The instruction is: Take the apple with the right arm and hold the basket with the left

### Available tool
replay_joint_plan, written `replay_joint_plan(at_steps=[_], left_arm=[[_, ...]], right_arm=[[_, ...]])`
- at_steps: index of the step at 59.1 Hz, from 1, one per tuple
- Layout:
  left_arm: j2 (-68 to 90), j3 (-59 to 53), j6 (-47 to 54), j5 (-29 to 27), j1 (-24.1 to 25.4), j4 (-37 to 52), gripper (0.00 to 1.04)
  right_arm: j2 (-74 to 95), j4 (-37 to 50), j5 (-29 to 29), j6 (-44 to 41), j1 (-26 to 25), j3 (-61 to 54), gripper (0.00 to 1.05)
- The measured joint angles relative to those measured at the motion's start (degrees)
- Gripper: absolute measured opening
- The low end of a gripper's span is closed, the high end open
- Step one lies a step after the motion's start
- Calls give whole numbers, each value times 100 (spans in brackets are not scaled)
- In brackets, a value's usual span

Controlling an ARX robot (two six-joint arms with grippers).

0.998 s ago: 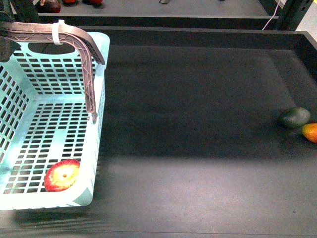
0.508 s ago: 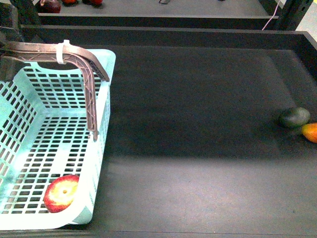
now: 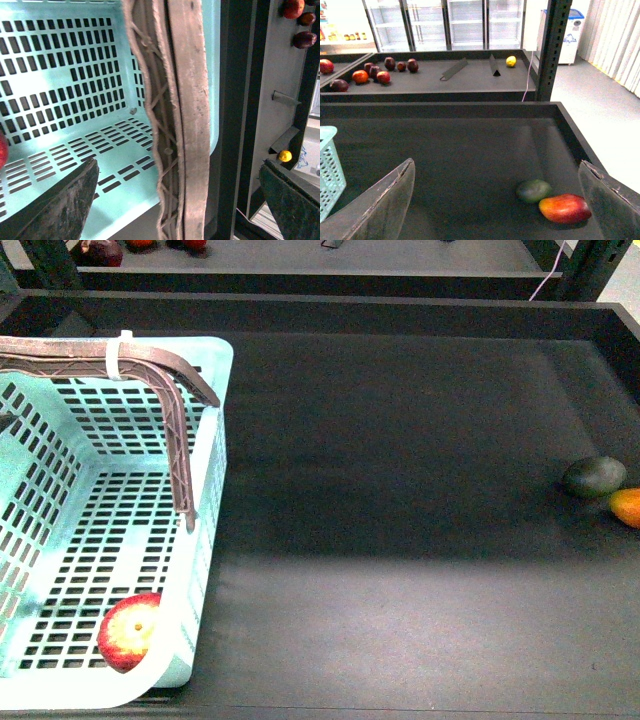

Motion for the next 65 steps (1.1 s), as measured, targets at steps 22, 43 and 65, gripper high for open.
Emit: replay_joint_plan(at_steps=[22,43,65], left_arm=[[-1158,-516,162,-155,22,-286,98],[-1419,-2719,6360,479,251,5322,55],[-2997,-3786,8797,988,809,5047,3]], right_arm=[[0,0,0,0,0,0,96],[-4,0,0,-2,0,0,96],[-4,0,0,0,0,0,96]])
